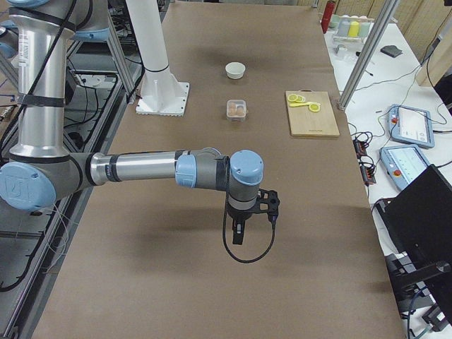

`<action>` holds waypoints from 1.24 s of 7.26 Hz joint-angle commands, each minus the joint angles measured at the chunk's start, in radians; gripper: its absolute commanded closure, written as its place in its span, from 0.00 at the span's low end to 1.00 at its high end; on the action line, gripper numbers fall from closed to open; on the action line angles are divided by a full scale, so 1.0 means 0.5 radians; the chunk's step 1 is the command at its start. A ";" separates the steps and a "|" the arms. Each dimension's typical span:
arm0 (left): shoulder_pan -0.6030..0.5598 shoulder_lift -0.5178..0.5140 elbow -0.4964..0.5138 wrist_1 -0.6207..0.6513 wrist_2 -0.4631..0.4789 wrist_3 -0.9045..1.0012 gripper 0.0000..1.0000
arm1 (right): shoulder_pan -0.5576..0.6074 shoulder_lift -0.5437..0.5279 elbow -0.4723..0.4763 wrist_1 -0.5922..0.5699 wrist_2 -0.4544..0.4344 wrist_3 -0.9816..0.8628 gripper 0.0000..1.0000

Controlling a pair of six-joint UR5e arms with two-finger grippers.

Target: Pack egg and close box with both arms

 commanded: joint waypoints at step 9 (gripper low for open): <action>0.000 0.040 -0.013 0.000 -0.003 -0.004 0.02 | -0.003 -0.028 -0.001 0.000 0.003 -0.010 0.00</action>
